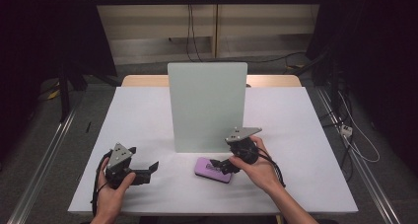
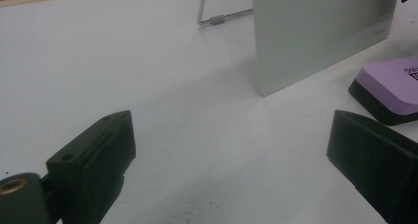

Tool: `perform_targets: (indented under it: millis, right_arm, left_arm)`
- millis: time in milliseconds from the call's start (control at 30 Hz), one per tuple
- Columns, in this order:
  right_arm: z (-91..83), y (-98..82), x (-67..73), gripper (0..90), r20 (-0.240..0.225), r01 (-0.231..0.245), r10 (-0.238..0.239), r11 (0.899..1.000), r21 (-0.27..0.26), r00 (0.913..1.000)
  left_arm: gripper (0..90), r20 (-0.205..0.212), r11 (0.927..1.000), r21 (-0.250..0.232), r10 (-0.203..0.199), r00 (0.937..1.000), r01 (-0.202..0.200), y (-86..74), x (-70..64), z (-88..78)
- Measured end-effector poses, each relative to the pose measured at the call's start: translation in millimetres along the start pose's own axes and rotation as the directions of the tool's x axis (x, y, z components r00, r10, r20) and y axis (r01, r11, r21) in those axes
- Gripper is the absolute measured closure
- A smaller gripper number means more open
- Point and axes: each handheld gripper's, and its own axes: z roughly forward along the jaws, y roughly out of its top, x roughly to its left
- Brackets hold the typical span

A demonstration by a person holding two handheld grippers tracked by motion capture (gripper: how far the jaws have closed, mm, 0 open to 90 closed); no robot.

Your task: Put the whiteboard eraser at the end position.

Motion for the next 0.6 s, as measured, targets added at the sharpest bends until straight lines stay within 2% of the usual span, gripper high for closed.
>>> perform_targets:
  millis: [400,600]
  right_arm:
    - [-15.5,-14.9,-6.8,7.0,0.063,-0.04,0.043,0.998,-0.05,0.9971]
    - [-25.4,-23.8,-10.8,7.0,0.102,-0.061,0.07,0.995,-0.083,0.9924]
  left_arm:
    - [4.5,-0.003,1.0,0.003,-0.004,1.0,0.004,-0.1,-0.1,1.3]
    - [4.5,-0.006,1.0,-0.002,-0.006,1.0,0.006,0.1,0.5,-0.7]
